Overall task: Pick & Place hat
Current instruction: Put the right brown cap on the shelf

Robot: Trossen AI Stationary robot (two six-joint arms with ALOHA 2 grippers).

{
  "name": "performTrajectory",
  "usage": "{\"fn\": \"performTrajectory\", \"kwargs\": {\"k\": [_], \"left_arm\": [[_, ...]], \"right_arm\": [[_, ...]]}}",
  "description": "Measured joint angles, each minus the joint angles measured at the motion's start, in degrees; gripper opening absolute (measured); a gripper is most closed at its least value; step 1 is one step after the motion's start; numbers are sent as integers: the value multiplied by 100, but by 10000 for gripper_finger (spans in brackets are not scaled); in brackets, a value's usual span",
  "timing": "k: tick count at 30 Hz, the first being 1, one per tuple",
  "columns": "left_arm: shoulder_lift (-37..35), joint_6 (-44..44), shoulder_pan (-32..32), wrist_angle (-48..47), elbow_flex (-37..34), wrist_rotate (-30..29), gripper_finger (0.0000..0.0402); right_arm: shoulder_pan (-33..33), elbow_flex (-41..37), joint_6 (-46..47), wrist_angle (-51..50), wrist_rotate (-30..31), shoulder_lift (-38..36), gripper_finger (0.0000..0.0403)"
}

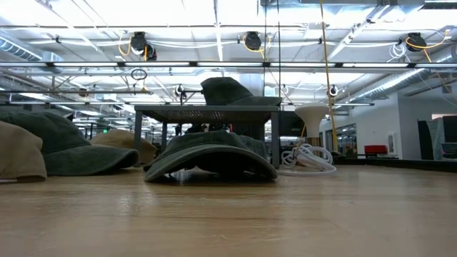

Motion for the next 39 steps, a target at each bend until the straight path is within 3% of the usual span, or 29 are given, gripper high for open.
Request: {"fn": "performTrajectory", "kwargs": {"k": [8, 15, 21, 39], "left_arm": [[626, 1104, -319, 1000, -1, 254, 9], [737, 1065, -608, 720, 108, 788, 9], [736, 1201, -735, 313, 118, 799, 9], [728, 1112, -832, 161, 118, 620, 9]], "right_arm": [[-11, 4, -18, 2236, 92, 826, 141], [-16, 4, -725, 2114, 80, 882, 139], [35, 4, -842, 2221, -519, 843, 132], [108, 7, -970, 3095, -510, 819, 130]]}}
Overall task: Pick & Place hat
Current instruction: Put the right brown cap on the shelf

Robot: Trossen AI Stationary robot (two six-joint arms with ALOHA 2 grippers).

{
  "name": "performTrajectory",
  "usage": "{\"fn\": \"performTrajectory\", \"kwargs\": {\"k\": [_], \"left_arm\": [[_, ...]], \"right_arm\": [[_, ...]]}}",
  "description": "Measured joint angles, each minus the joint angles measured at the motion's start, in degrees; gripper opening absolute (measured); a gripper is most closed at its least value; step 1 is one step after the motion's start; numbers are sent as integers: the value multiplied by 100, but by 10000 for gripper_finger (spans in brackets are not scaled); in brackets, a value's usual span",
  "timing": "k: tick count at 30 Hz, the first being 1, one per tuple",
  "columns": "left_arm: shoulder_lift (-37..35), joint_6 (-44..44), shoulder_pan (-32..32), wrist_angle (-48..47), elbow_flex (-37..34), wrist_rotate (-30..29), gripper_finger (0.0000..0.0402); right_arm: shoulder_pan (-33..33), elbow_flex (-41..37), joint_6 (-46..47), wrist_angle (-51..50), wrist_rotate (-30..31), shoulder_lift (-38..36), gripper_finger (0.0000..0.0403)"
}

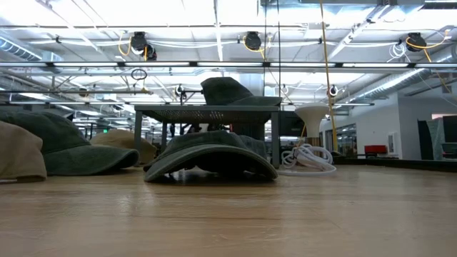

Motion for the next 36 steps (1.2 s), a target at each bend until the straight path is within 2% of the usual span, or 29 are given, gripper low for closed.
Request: {"fn": "performTrajectory", "kwargs": {"k": [5, 8, 11, 15, 20, 23, 26, 27, 29, 33, 36], "left_arm": [[4, -171, -7, 166, 0, -15, 9], [4, -352, -11, 341, -2, -13, 9], [0, -459, -11, 194, -2, -14, 9], [20, -454, -92, -63, -2, -330, 8], [85, -430, -90, -29, 2, -432, 8], [85, -428, -90, -50, 2, -455, 8], [85, -457, -90, -172, 2, -450, 8], [84, -491, -90, -181, 2, -449, 9], [83, -651, -90, -195, 2, -448, 18], [80, -1344, -87, -496, 2, -453, 63], [-96, -2012, -85, -1524, -24, -455, 96]], "right_arm": [[0, 0, -3, -75, 21, -2, 130], [0, 0, -11, -152, 286, -11, 130], [-2, 0, -14, -84, 326, -9, 130], [0, 0, -12, -46, 326, -11, 130], [33, 0, 32, 9, 308, -9, 125], [59, 0, 28, 4, 277, -7, 91], [118, 0, -50, 12, 285, -7, 27], [148, 0, -166, 18, 293, -7, 17], [218, 0, -308, 20, 373, -7, 12], [330, 0, -423, -173, 446, -52, 6], [398, 0, -339, -1093, 454, -303, 5]]}}
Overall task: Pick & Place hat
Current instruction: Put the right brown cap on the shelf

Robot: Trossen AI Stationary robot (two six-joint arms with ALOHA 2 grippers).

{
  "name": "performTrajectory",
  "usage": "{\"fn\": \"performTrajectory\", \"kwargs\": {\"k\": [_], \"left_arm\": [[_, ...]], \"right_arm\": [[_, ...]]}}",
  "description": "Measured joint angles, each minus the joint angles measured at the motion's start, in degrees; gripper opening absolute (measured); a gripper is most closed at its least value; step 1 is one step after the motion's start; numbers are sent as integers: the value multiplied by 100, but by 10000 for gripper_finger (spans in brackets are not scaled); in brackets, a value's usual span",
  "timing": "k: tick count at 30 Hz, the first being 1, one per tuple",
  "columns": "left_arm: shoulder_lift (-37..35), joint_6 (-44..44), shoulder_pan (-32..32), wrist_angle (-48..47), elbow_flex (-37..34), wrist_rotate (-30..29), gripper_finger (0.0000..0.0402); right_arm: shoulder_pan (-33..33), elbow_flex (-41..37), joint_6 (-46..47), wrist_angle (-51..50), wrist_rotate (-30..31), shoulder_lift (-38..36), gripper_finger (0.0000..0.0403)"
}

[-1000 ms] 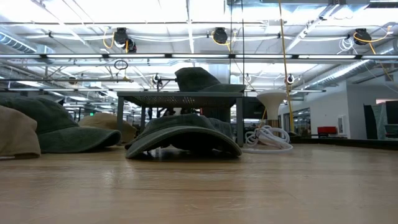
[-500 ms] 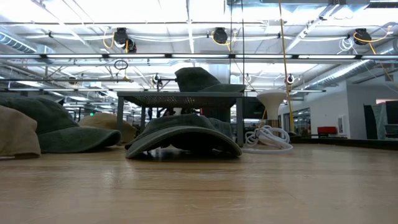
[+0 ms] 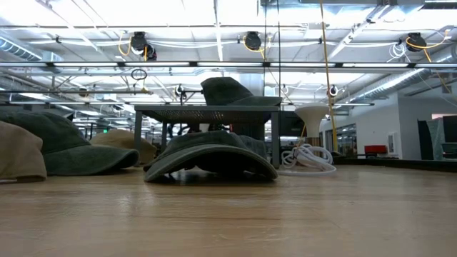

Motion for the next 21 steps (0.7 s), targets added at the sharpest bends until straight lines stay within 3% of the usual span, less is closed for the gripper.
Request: {"fn": "performTrajectory", "kwargs": {"k": [9, 14, 21], "left_arm": [[-823, -1290, -173, -3304, 0, 138, 151], [-1151, -1742, -274, -3710, 31, 45, 147], [-1160, -1220, -278, -3608, 84, -149, 128]], "right_arm": [[54, 4, 802, -3285, -59, -1237, 5], [52, 6, 1459, -4965, -244, -1827, 5], [52, 4, 2380, -6097, -1730, -1789, 5]]}}
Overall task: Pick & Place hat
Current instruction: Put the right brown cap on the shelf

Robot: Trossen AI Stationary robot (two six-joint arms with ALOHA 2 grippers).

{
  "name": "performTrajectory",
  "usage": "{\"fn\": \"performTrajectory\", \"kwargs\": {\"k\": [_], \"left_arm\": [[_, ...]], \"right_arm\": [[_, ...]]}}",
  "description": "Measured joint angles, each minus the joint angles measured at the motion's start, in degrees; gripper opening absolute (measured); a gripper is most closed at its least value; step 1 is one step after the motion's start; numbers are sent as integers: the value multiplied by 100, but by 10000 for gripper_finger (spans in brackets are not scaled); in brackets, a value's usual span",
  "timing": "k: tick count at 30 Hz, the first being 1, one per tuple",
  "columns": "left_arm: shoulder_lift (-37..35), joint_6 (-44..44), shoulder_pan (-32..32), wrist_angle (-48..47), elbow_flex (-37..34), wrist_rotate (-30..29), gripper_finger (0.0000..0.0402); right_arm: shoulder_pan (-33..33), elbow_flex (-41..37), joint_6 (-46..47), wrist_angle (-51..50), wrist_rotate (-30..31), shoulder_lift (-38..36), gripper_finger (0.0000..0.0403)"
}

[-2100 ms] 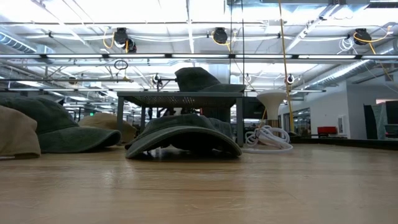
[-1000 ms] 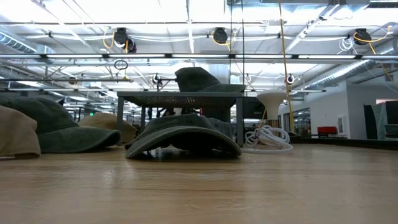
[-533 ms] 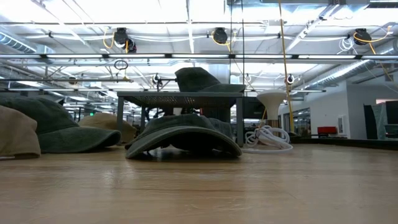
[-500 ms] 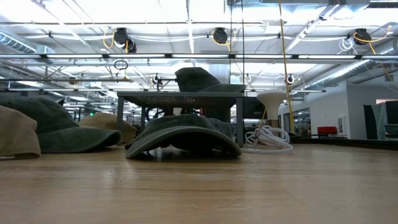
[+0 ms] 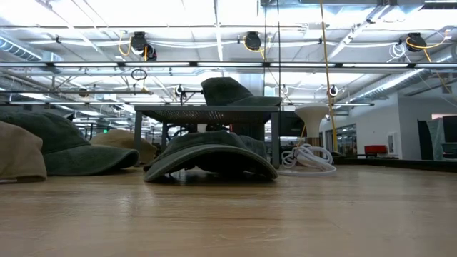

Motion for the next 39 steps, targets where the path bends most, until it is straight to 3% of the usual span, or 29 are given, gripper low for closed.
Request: {"fn": "performTrajectory", "kwargs": {"k": [5, 11, 22, 27, 39], "left_arm": [[256, 364, 0, -55, 79, -9, 122], [517, 408, 1, -250, 101, 25, 122], [933, 315, 205, -1431, 97, 1259, 122], [1146, 279, 227, -1537, 97, 1994, 122], [1658, 137, 225, -1294, 97, 1961, 122]], "right_arm": [[0, 0, 412, 95, -1207, 469, 5], [-2, 0, 583, 556, -2060, 1053, 5], [-11, -2, 619, 1195, -3399, 2137, 5], [-38, -2, 489, 1377, -3553, 2496, 5], [-33, -9, 423, 1841, -3958, 2763, 5]]}}
